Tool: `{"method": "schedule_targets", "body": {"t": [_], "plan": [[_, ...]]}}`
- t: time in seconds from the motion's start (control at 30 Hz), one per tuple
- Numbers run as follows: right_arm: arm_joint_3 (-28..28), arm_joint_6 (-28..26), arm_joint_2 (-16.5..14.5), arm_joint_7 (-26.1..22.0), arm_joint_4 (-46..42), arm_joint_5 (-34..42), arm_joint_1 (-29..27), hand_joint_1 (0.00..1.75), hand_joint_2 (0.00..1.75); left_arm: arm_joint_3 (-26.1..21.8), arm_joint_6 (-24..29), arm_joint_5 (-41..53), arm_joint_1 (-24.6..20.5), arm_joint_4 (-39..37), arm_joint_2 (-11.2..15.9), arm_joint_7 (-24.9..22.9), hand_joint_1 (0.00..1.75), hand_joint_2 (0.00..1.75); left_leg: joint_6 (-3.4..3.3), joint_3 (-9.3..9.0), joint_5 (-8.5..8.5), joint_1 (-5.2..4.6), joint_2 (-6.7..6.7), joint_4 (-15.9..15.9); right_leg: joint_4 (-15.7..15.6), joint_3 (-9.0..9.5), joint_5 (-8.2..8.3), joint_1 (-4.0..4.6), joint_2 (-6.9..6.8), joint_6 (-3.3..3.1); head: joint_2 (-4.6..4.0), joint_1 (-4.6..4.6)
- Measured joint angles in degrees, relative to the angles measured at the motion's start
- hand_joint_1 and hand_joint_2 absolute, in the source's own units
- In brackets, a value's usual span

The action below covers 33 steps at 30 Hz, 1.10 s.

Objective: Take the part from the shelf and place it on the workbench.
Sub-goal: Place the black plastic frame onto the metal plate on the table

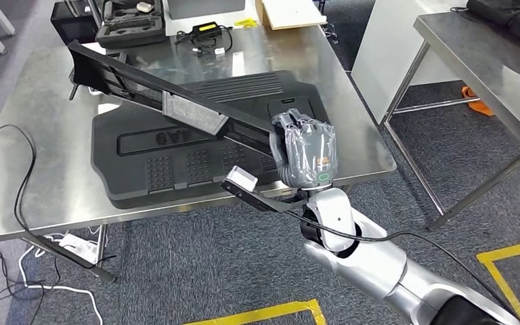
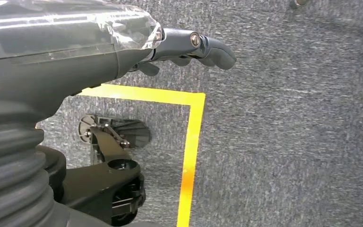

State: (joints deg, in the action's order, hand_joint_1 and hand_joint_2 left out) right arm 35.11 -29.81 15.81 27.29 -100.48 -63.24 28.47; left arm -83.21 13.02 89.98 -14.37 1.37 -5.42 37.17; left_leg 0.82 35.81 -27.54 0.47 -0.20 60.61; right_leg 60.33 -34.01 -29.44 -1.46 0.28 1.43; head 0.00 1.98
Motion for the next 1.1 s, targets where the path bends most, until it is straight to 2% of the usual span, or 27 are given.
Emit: {"method": "schedule_targets", "body": {"t": [0.07, 0.1, 0.13, 0.2, 0.23, 0.27, 0.3, 0.33, 0.4, 0.43, 0.47, 0.53, 0.6, 0.67, 0.73, 0.77, 0.8, 0.83, 0.9, 0.93, 1.0, 1.1], "plan": [[0.0, 0.0, 0.0, -0.2, 0.0, 0.0, 0.3, 1.75, 1.75, 0.0, 0.0, 0.0, 0.0, 0.0, 0.0, 0.0, 0.00, 1.75, -0.72, -0.25, 0.08, 0.17, 0.01, -0.5, 0.1, 0.10, -0.42, -0.07, -0.07, 0.63, 0.00, 0.08], [0.0, 0.0, 0.0, -0.3, 0.0, 0.0, 0.5, 1.75, 1.75, 0.0, 0.0, 0.0, -0.1, 0.0, 0.0, 0.0, 0.00, 1.75, -1.14, -0.45, 0.16, 0.27, 0.05, -0.8, 1.3, -0.34, -1.24, -0.09, -0.10, 0.80, 0.00, 0.20], [0.0, 0.0, 0.0, -0.3, 0.0, 0.0, 0.8, 1.75, 1.75, 0.0, 0.0, 0.0, -0.2, 0.0, 0.0, 0.0, 0.00, 1.75, -1.53, -0.66, 0.21, 0.36, 0.09, -1.0, 3.5, -1.33, -2.54, -0.07, -0.13, 0.88, 0.00, 0.37], [0.0, 0.1, -0.1, -0.3, 0.0, 0.0, 1.2, 1.75, 1.75, 0.0, -0.1, 0.0, -0.3, 0.0, 0.0, 0.0, 0.00, 1.75, -2.06, -0.87, 0.04, 0.10, 0.15, -1.1, 10.9, -4.97, -5.73, 0.06, -0.14, 0.87, 0.00, 0.77], [0.0, 0.1, -0.1, -0.3, 0.1, 0.0, 1.3, 1.75, 1.75, 0.0, -0.1, 0.0, -0.3, 0.0, 0.0, 0.0, 0.00, 1.75, -2.23, -0.99, -0.08, -0.07, 0.14, -1.1, 14.2, -6.73, -6.63, 0.13, -0.14, 0.84, 0.00, 0.90], [0.1, 0.1, -0.1, -0.3, 0.1, 0.0, 1.3, 1.75, 1.75, 0.0, -0.2, 0.0, -0.3, 0.0, 0.0, -0.1, 0.00, 1.75, -2.38, -1.15, -0.19, -0.24, 0.10, -1.1, 16.0, -7.85, -6.63, 0.19, -0.14, 0.76, 0.00, 1.00], [0.1, 0.1, -0.2, -0.3, 0.2, 0.0, 1.4, 1.75, 1.75, 0.0, -0.2, 0.0, -0.3, 0.0, 0.0, -0.1, 0.00, 1.75, -2.48, -1.36, -0.33, -0.37, 0.03, -1.1, 15.3, -7.81, -5.38, 0.26, -0.14, 0.57, 0.00, 1.06], [0.1, 0.1, -0.2, -0.3, 0.3, 0.1, 1.4, 1.75, 1.75, 0.1, -0.2, 0.0, -0.3, 0.0, 0.0, -0.1, 0.00, 1.75, -2.52, -1.59, -0.48, -0.47, -0.04, -1.0, 12.9, -6.90, -3.42, 0.35, -0.14, 0.31, 0.00, 1.12], [0.1, 0.2, -0.2, -0.3, 0.4, 0.1, 1.8, 1.75, 1.75, 0.1, -0.2, 0.0, -0.3, 0.0, -0.1, -0.1, 0.00, 1.75, -2.33, -2.03, -0.87, -0.64, -0.13, -1.0, 5.0, -3.67, 0.61, 0.77, -0.19, -0.45, 0.00, 1.21], [0.1, 0.2, -0.3, -0.3, 0.5, 0.1, 2.0, 1.75, 1.75, 0.2, -0.2, 0.0, -0.4, 0.0, -0.1, -0.1, 0.00, 1.75, -2.17, -2.07, -1.02, -0.73, -0.14, -0.9, 2.2, -2.54, 1.55, 0.98, -0.22, -0.73, 0.00, 1.21], [0.2, 0.2, -0.4, -0.3, 0.5, 0.1, 2.2, 1.75, 1.75, 0.2, -0.2, 0.0, -0.4, -0.1, -0.1, -0.1, 0.00, 1.75, -1.95, -2.05, -1.12, -0.76, -0.12, -0.9, 0.4, -1.83, 1.95, 1.16, -0.24, -0.95, 0.00, 1.19], [0.2, 0.2, -0.5, -0.2, 0.7, 0.2, 2.4, 1.75, 1.75, 0.3, -0.3, 0.0, -0.4, -0.1, -0.2, -0.1, 0.00, 1.75, -1.50, -1.97, -1.17, -0.74, -0.07, -0.9, -0.3, -1.63, 1.79, 1.21, -0.18, -1.14, 0.00, 1.17], [0.3, 0.2, -0.6, -0.2, 1.0, 0.2, 2.5, 1.75, 1.75, 0.5, -0.3, 0.0, -0.4, -0.2, -0.2, -0.1, 0.00, 1.75, -0.87, -1.94, -1.88, -0.73, -0.08, -0.3, -0.8, -1.29, 1.90, 0.87, -0.20, -1.44, 0.00, 1.19], [0.3, 0.2, -0.8, -0.1, 1.4, 0.2, 2.8, 1.75, 1.75, 0.7, -0.4, 0.0, -0.5, -0.3, -0.2, -0.1, 0.00, 1.75, -0.10, -0.25, -4.17, -0.52, -0.08, 3.7, -1.3, -0.83, 1.96, 0.53, -0.30, -1.68, 0.00, 0.83], [0.4, 0.2, -1.0, 0.0, 1.8, 0.3, 3.1, 1.75, 1.75, 1.1, -0.4, 0.0, -0.5, -0.4, -0.2, -0.2, 0.00, 1.75, 0.55, 3.14, -6.62, -0.05, -0.06, 10.2, -1.3, -0.57, 1.79, 0.47, -0.32, -1.87, 0.00, 0.48], [0.4, 0.2, -1.1, 0.1, 2.0, 0.3, 3.0, 1.75, 1.75, 1.3, -0.4, 0.0, -0.4, -0.4, -0.2, -0.2, 0.00, 1.75, 0.75, 4.49, -6.92, 0.16, -0.05, 12.5, -1.3, -0.42, 1.65, 0.42, -0.32, -1.92, 0.00, 0.44], [0.4, 0.3, -1.1, 0.1, 2.1, 0.3, 3.0, 1.75, 1.75, 1.3, -0.4, 0.0, -0.4, -0.4, -0.2, -0.2, 0.00, 1.75, 0.89, 5.01, -6.19, 0.34, -0.04, 12.9, -1.2, -0.22, 1.46, 0.32, -0.32, -1.89, 0.00, 0.43], [0.5, 0.3, -1.1, 0.2, 2.3, 0.4, 2.9, 1.75, 1.75, 1.4, -0.4, 0.0, -0.3, -0.4, -0.2, -0.2, 0.00, 1.75, 1.01, 4.62, -4.54, 0.48, -0.04, 11.4, -1.2, 0.05, 1.22, 0.18, -0.30, -1.78, 0.00, 0.42], [0.5, 0.3, -1.1, 0.3, 2.5, 0.5, 2.8, 1.75, 1.75, 1.4, -0.4, 0.0, -0.4, -0.4, -0.2, -0.2, 0.00, 1.75, 1.17, 1.99, -0.53, 0.71, -0.07, 5.0, -1.0, 0.72, 0.61, -0.10, -0.25, -1.32, 0.00, 0.38], [0.5, 0.3, -1.1, 0.4, 2.6, 0.6, 2.9, 1.75, 1.75, 1.4, -0.4, 0.0, -0.4, -0.4, -0.2, -0.2, 0.00, 1.75, 1.08, 0.74, 0.54, 0.64, -0.11, 2.0, -0.9, 0.91, 0.33, -0.11, -0.19, -1.01, 0.00, 0.23], [0.4, 0.3, -1.1, 0.4, 2.7, 0.8, 3.0, 1.75, 1.75, 1.4, -0.5, 0.0, -0.5, -0.4, -0.2, -0.2, 0.00, 1.75, 0.55, -0.24, 0.56, 0.31, -0.18, -0.4, -0.9, 1.02, 0.09, 0.01, -0.08, -0.40, 0.00, 0.13], [0.4, 0.3, -1.1, 0.4, 2.8, 0.9, 3.1, 1.75, 1.75, 1.4, -0.6, 0.0, -0.5, -0.4, -0.2, -0.2, 0.00, 1.75, -0.72, -0.47, 0.43, 0.29, -0.15, -1.1, -0.8, 1.09, -0.40, -0.10, -0.10, 0.47, 0.00, 0.34]]}}
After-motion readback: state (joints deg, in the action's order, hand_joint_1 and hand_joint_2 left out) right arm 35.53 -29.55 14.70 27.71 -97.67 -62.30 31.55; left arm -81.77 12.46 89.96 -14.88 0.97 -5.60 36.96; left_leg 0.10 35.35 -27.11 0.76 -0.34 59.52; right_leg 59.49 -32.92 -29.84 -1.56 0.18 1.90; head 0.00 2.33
